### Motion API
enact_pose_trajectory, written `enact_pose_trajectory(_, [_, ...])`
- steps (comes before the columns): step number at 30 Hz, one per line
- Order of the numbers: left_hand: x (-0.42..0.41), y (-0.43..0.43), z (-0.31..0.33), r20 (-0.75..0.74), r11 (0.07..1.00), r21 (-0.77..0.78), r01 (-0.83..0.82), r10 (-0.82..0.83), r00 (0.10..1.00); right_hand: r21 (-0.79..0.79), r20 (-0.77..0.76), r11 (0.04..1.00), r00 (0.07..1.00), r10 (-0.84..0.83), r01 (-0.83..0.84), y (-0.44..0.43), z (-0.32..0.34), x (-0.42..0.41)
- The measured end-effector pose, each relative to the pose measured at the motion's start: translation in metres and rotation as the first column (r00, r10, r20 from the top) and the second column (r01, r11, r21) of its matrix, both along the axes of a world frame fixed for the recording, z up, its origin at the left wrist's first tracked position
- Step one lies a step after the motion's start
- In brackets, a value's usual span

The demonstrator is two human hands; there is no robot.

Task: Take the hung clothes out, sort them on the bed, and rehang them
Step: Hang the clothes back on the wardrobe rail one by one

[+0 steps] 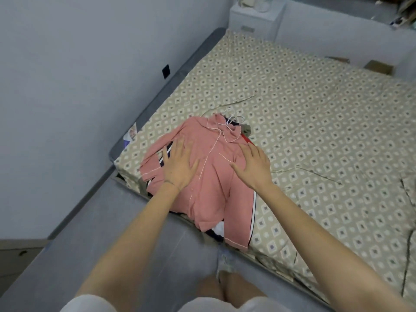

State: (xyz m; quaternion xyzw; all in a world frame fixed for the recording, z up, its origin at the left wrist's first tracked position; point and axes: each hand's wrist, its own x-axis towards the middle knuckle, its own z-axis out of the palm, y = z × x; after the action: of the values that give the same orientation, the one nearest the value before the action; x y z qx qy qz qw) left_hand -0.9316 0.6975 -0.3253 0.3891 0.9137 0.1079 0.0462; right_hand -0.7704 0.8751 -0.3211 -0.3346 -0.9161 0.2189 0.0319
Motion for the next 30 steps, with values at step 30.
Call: enact_pose_trajectory(30, [-0.266,0.242,-0.319,0.302,0.896,-0.364,0.255,-0.145,0.942,-0.178,0.323,0.916,0.901,-0.29,0.359,0.175,-0.302,-0.205])
